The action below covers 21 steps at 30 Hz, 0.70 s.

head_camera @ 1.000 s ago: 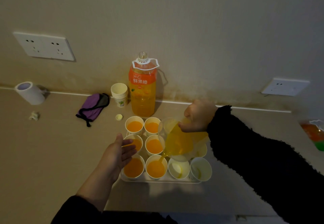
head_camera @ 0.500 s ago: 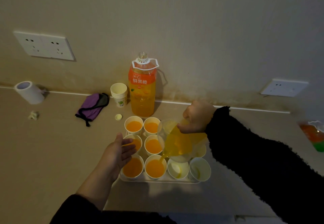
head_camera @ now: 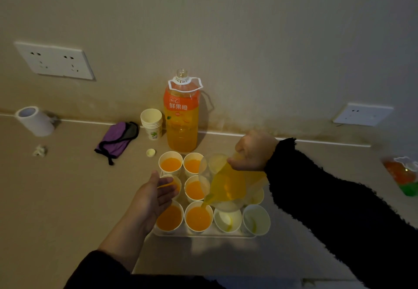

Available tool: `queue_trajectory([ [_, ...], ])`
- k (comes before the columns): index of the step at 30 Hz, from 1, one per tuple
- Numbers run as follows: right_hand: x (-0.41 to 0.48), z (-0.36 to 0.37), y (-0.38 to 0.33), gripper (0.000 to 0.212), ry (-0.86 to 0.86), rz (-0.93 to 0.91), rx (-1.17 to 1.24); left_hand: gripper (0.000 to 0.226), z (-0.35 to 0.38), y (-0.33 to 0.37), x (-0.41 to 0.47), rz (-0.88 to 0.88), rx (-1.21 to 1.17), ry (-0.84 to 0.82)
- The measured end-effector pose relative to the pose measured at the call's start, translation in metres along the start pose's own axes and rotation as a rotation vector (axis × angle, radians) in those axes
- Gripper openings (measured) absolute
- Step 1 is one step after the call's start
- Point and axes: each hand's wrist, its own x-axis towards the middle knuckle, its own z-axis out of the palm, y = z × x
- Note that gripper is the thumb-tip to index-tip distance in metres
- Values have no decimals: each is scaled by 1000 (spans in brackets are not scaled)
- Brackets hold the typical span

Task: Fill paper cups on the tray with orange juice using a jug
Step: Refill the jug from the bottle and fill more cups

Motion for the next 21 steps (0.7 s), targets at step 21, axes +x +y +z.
queue_trajectory([
  [21,-6,-21,39,49,162,196,350,50,33,20,9,86,-25,-70],
])
